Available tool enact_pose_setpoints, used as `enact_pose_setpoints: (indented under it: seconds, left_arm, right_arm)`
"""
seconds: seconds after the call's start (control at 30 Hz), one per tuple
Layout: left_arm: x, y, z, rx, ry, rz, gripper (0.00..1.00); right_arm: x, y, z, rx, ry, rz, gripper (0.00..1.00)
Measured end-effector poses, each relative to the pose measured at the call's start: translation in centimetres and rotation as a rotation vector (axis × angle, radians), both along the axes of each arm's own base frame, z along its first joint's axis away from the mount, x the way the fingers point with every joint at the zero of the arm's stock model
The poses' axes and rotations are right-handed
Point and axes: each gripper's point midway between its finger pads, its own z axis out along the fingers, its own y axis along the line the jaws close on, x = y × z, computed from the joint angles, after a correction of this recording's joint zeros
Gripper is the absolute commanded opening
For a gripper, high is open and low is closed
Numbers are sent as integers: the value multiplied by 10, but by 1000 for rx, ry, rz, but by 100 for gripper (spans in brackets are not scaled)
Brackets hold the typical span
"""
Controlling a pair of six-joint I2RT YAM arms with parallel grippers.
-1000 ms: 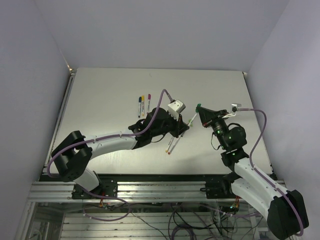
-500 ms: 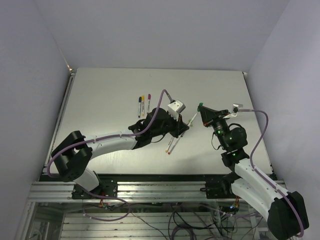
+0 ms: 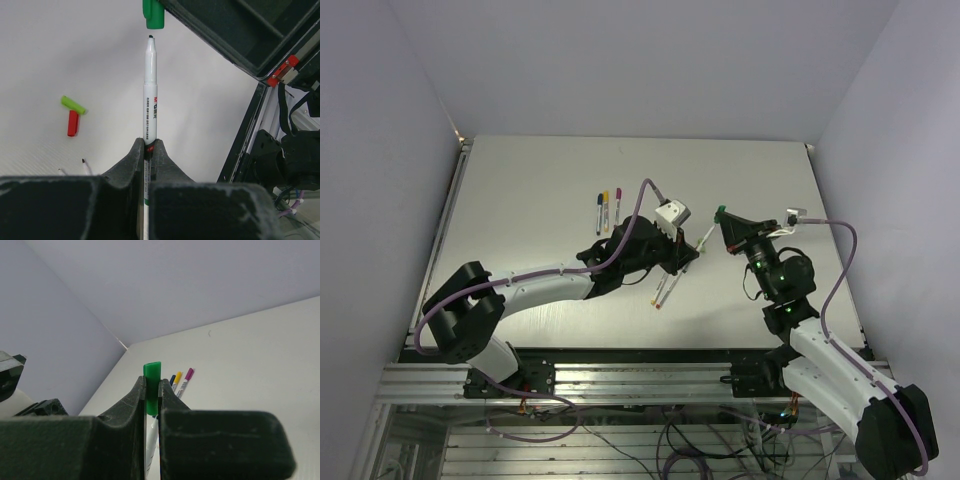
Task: Insert the pens into the pen caps
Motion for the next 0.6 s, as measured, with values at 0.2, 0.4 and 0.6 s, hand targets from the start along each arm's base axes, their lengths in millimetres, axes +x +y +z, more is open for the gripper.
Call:
enact_pose_setpoints:
  seconds: [0.2, 0.4, 0.6]
  left_arm:
    - [0, 0, -1, 1, 1, 0, 7]
    - [-1, 2, -4, 5, 3, 3, 7]
    - [-2, 3, -2, 1, 0, 3, 7]
  right_arm:
    - [-1, 2, -3, 4, 9, 8, 0]
    - [-2, 4, -4, 4, 10, 14, 0]
    - [-2, 5, -4, 3, 13, 17, 0]
